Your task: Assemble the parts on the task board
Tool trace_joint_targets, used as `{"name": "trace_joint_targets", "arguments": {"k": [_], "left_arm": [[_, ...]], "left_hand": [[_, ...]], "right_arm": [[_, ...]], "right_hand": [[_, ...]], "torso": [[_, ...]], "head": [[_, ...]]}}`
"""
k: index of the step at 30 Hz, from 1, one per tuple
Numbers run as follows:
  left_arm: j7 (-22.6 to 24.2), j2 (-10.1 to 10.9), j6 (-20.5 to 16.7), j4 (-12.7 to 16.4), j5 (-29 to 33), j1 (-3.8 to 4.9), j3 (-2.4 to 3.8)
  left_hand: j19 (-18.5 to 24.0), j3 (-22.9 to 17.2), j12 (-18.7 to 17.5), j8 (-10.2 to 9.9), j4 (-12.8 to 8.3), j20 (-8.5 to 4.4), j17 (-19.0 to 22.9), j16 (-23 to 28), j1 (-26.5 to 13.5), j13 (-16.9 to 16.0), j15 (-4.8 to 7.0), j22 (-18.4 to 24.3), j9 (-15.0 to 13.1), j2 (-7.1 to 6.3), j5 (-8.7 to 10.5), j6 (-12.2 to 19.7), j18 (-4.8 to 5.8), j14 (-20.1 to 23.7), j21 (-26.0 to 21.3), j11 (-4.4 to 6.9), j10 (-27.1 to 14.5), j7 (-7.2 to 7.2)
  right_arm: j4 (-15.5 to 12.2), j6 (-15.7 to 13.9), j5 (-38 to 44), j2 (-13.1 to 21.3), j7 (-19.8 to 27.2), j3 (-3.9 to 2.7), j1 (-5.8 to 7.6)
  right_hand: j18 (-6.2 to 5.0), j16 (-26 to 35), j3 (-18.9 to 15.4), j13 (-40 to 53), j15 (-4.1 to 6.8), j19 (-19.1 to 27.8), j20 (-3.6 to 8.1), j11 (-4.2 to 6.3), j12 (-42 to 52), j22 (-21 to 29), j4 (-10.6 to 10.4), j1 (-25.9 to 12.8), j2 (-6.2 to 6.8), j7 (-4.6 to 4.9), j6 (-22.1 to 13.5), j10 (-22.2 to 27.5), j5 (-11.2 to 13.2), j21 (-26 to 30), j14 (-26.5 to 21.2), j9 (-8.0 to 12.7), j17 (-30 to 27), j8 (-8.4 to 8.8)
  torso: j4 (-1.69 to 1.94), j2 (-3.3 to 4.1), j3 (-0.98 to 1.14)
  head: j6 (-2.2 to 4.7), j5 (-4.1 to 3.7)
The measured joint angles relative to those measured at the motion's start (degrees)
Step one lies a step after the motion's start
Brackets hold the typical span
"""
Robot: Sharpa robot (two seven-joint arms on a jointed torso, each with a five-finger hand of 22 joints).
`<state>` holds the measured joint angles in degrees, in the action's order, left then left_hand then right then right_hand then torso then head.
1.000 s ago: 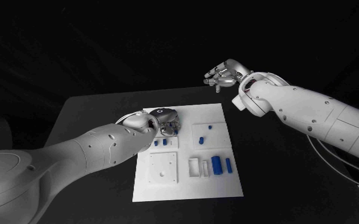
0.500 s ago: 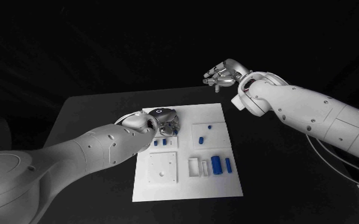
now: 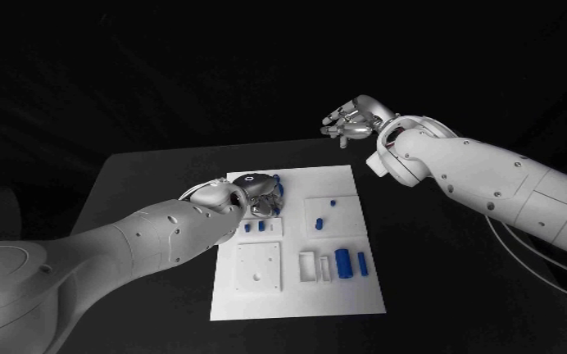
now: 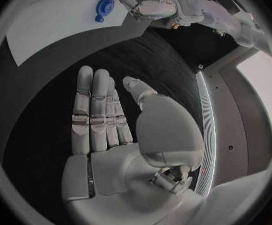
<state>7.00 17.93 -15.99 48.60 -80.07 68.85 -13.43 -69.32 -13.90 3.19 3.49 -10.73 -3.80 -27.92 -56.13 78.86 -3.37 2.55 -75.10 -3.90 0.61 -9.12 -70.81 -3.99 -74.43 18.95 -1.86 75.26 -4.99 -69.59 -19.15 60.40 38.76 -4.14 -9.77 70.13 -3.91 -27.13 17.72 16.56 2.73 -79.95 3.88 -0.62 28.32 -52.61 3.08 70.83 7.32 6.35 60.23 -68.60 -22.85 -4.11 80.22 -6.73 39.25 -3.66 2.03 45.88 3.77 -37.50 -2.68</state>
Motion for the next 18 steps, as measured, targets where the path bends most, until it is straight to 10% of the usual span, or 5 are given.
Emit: {"name": "trace_joint_targets", "arguments": {"k": [3, 12, 18], "left_arm": [[-0.1, 0.7, -0.1, 0.7, 0.3, -0.08, 0.24], [-0.4, 4.8, -0.1, 5.8, 2.1, -0.27, 4.29], [-0.8, 8.4, 0.6, 9.6, 3.9, 0.62, 5.42]], "left_hand": [[0.0, 0.0, 0.0, 0.0, 0.0, 0.0, 0.0, -0.2, 0.0, 0.0, -0.02, 0.3, 0.0, 0.0, 0.0, 0.0, 0.02, -0.4, 0.0, 0.0, 0.0, 0.0], [-0.4, 0.2, 0.0, 0.0, 0.1, 0.01, 0.1, -0.4, 0.0, 0.0, 0.01, 0.2, 0.0, 0.0, 0.1, 0.0, 0.02, -0.4, 0.0, -0.22, -0.2, 0.0], [-0.4, 0.2, 0.0, 0.0, 0.1, 0.01, 0.1, -0.4, 0.0, 0.0, 0.01, 0.2, 0.0, -0.01, 0.1, 0.4, 0.02, -0.4, 0.0, -0.42, -0.4, -0.01]], "right_arm": [[0.0, 0.0, 0.0, 0.0, 0.0, 0.0, 0.0], [0.0, 0.0, 0.0, 0.5, -0.1, 0.0, 0.0], [-0.1, 0.1, -0.1, 0.8, -0.2, 0.0, 0.0]], "right_hand": [[0.0, 0.0, 0.0, 0.0, 0.0, 0.0, 0.0, 0.0, 0.0, 0.0, 0.0, 0.0, 0.0, 0.0, 0.0, 0.0, 0.0, 0.0, 0.0, 0.0, 0.0, 0.0], [0.0, 0.0, 0.0, 0.0, 0.0, 0.0, 0.0, 0.0, 0.0, 0.0, 0.0, 0.0, 0.0, 0.0, 0.0, 0.0, 0.0, 0.0, 0.0, 0.0, 0.0, 0.0], [0.0, 0.0, 0.0, 0.0, 0.0, 0.0, 0.0, 0.0, 0.0, 0.1, 0.0, 0.0, 0.0, 0.0, 0.0, 0.0, 0.0, 0.0, 0.0, 0.0, 0.1, 0.0]], "torso": [[0.01, -0.01, -0.02], [0.08, -0.07, -0.06], [0.31, -0.16, -0.05]], "head": [[0.07, 0.01], [0.55, -0.19], [0.39, -0.37]]}}
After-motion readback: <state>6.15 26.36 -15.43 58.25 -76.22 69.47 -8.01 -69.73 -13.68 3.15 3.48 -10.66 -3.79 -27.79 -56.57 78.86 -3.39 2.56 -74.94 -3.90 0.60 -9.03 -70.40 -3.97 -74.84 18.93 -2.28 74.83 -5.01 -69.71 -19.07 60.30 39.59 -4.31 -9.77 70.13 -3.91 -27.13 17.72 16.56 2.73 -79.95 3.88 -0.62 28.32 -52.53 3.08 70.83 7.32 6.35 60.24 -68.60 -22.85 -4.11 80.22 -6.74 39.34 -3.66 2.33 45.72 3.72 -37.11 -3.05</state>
